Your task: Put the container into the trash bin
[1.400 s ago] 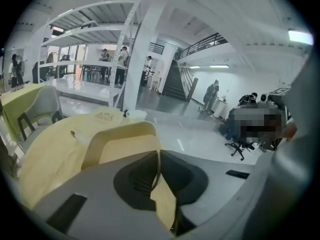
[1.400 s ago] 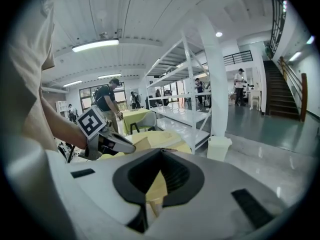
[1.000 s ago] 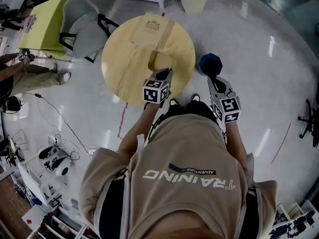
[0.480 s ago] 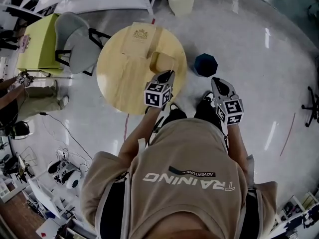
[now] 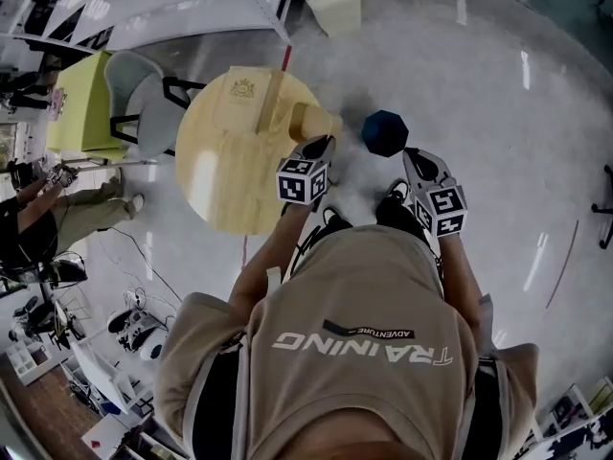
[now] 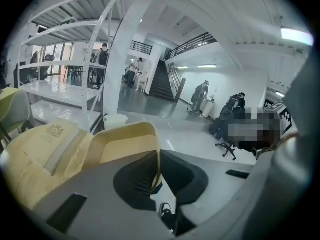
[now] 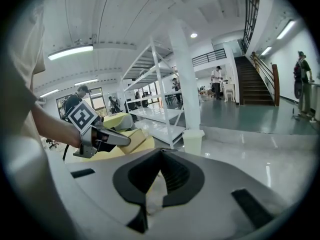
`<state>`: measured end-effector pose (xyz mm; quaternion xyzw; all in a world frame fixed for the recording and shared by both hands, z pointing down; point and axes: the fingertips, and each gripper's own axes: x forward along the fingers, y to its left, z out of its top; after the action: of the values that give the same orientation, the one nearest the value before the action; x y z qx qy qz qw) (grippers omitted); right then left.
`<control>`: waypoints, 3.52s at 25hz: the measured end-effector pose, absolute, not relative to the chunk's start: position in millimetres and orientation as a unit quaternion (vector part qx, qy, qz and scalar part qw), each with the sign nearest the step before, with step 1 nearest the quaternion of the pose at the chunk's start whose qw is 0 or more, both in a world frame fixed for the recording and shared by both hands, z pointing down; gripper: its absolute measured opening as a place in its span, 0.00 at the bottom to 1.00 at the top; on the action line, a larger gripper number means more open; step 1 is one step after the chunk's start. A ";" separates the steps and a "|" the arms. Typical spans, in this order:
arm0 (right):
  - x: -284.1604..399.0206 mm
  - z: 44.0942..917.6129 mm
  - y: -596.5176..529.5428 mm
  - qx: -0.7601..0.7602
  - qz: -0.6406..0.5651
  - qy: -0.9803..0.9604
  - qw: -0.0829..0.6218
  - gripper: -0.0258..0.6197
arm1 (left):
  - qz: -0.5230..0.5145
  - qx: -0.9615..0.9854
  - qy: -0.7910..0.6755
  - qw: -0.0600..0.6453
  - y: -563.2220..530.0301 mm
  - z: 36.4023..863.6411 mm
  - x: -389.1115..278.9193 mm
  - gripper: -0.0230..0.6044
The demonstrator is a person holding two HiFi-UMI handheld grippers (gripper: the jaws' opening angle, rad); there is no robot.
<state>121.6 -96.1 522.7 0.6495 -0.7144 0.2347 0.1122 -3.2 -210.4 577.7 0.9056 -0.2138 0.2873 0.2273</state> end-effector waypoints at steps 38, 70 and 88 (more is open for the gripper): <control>296.5 746.9 -99.2 0.634 0.368 -0.665 0.143 0.04 | 0.447 0.851 -0.114 0.251 -183.5 815.7 222.6 0.07; 301.0 1083.2 -130.5 0.582 0.467 -0.640 0.186 0.04 | 0.524 0.809 -0.025 0.267 -165.9 1140.7 253.4 0.08; 293.1 1101.4 -106.7 0.558 0.480 -0.642 0.212 0.04 | 0.513 0.811 -0.038 0.280 -174.2 1152.4 246.2 0.14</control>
<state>293.1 -106.7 1101.4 0.5582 -0.6425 0.4803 0.2121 246.2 -174.2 1152.4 0.8106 -0.0385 0.5129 0.2800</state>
